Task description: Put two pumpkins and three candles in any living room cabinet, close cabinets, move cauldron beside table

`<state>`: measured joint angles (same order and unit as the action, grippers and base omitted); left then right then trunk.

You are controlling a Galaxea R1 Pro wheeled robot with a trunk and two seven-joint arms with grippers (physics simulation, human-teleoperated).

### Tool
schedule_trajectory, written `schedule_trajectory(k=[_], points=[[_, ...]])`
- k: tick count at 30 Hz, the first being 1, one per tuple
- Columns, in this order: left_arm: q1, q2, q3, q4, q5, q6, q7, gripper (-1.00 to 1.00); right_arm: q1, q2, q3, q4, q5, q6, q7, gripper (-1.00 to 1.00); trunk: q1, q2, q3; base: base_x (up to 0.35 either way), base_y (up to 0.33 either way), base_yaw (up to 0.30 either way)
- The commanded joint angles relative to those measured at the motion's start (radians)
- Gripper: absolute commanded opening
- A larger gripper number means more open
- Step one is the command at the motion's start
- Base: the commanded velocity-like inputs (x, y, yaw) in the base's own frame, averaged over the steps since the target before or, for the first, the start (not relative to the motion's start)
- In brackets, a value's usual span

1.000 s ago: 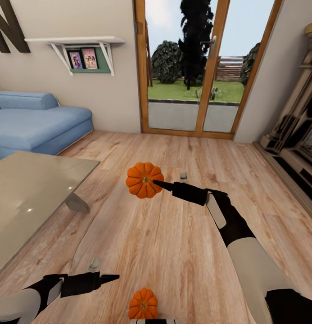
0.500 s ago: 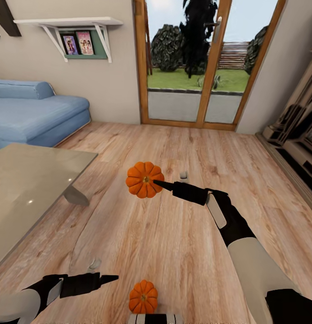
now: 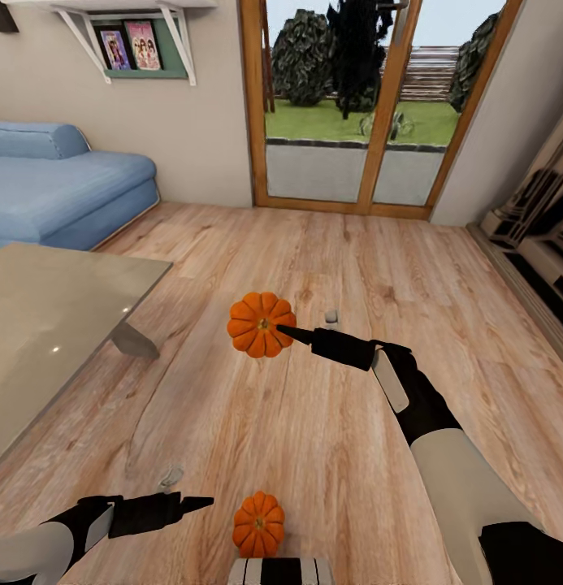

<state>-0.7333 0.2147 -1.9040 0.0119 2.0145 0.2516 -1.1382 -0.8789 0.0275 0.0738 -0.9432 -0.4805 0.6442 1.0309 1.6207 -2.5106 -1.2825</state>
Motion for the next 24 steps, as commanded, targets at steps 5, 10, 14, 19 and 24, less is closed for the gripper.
schedule_trajectory(k=[5, 10, 14, 19, 24], points=[[0.000, 0.000, 0.001, -0.001, 0.001, 0.000, 0.000, 1.00, 0.000, 0.000, 0.000, -0.001, -0.003, 0.002, 0.001, -1.00, 0.002, -0.001, -0.019, 0.000, 0.000, 0.000], [0.000, 0.000, 0.001, -0.001, 0.001, 0.000, 0.000, 1.00, 0.000, -0.001, 0.000, -0.001, -0.003, 0.002, 0.001, -1.00, 0.004, -0.002, -0.039, 0.000, 0.000, 0.000], [0.000, 0.000, 0.001, -0.001, 0.001, 0.000, 0.000, 1.00, 0.000, -0.001, 0.000, -0.001, -0.003, 0.002, 0.001, -1.00, 0.006, -0.003, -0.054, 0.000, 0.000, 0.000], [0.000, 0.000, 0.002, -0.001, 0.002, 0.000, 0.000, 1.00, 0.000, -0.001, 0.000, -0.001, -0.003, 0.002, 0.001, -1.00, 0.008, -0.005, -0.074, 0.000, 0.000, 0.000], [0.000, 0.000, 0.002, -0.001, 0.003, 0.000, -0.001, 1.00, 0.000, 0.000, 0.000, -0.001, -0.003, 0.002, 0.001, -1.00, 0.011, -0.006, -0.093, 0.000, 0.000, 0.000]])
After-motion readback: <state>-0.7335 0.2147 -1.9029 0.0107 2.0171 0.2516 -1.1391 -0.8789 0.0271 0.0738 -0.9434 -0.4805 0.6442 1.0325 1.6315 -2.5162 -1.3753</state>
